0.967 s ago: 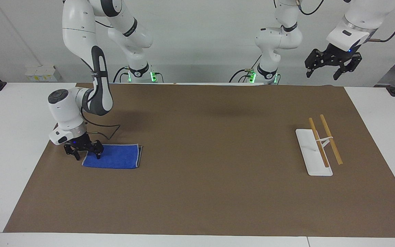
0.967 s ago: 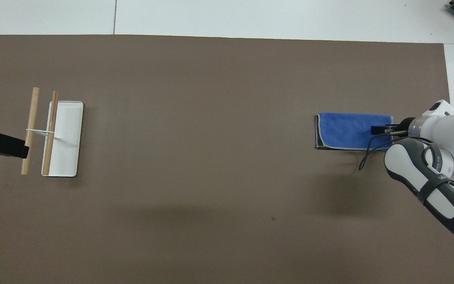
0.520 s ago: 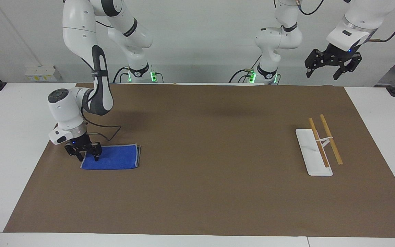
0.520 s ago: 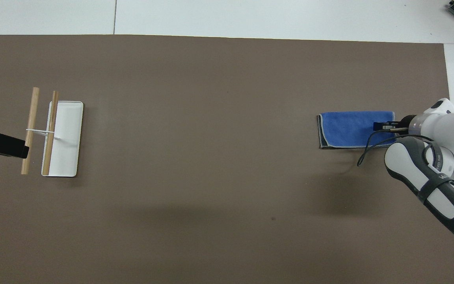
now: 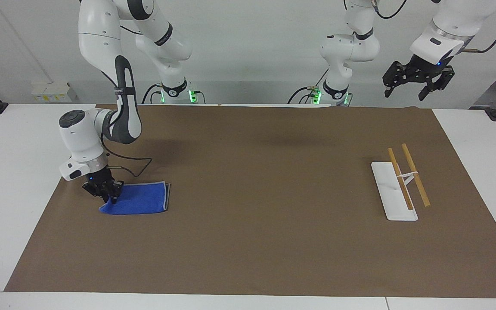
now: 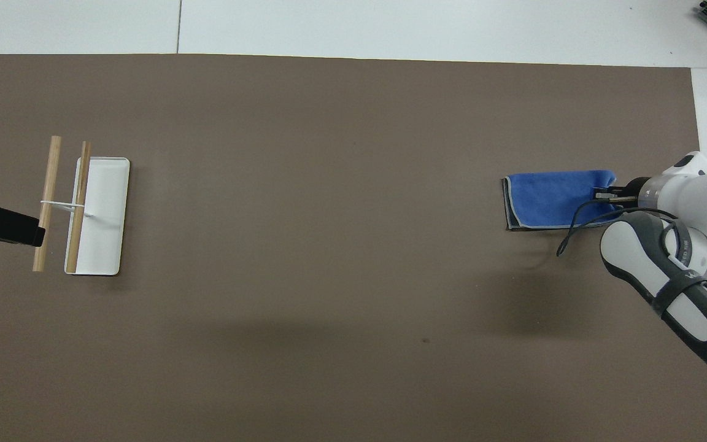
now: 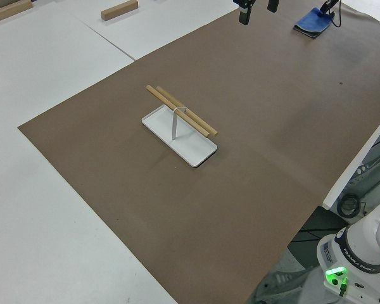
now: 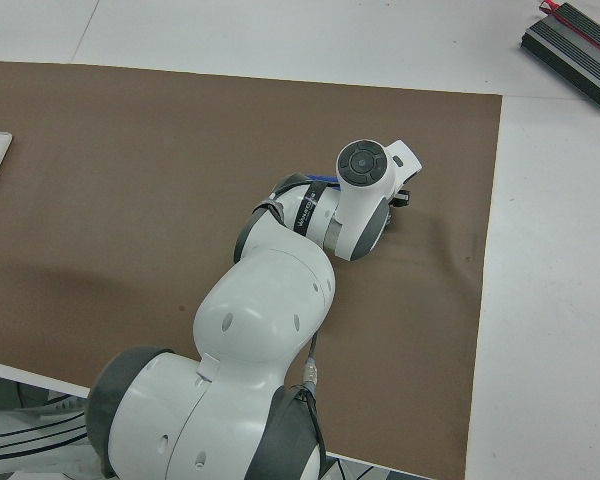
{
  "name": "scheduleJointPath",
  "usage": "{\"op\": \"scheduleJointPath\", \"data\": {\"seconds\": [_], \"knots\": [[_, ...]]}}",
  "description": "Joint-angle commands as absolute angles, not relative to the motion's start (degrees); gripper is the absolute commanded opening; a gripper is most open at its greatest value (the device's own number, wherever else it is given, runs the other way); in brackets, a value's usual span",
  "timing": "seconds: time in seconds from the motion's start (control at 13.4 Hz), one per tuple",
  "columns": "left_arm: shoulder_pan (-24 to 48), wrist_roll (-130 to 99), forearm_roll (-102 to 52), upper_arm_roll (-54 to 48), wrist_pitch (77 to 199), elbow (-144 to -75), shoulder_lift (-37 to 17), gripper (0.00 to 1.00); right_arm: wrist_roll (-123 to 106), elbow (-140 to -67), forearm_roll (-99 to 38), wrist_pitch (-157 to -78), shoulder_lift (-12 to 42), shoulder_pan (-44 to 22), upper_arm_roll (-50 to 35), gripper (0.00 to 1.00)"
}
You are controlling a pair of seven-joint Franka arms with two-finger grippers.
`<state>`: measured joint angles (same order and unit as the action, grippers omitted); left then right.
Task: Right arm passes towel to left arm to hang
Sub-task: 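Close the right gripper on the blue towel's edge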
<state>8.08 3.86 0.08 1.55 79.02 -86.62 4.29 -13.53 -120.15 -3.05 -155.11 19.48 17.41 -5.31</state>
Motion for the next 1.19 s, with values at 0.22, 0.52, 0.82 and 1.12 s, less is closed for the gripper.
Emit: {"op": "scheduleJointPath", "data": {"seconds": [0.22, 0.52, 0.82, 1.12], "knots": [[8.1, 3.3, 1.0, 1.4, 78.9, -88.2, 5.7, 1.0, -12.4, -120.2, -3.3, -154.3, 19.8, 17.2, -5.4, 0.0], [8.1, 3.3, 0.9, 1.5, 78.9, -88.2, 5.7, 1.0, -12.4, -117.7, -3.3, -149.3, 18.5, 17.2, -5.5, 0.0], [8.1, 3.3, 0.9, 1.4, 78.8, -88.2, 5.7, 1.0, -12.5, -115.5, -3.1, -143.7, 16.0, 17.2, -5.5, 0.0], [8.1, 3.3, 0.9, 1.5, 78.8, -88.2, 5.7, 1.0, -12.5, -110.3, -2.6, -133.9, 13.6, 17.1, -5.7, 0.0]]}}
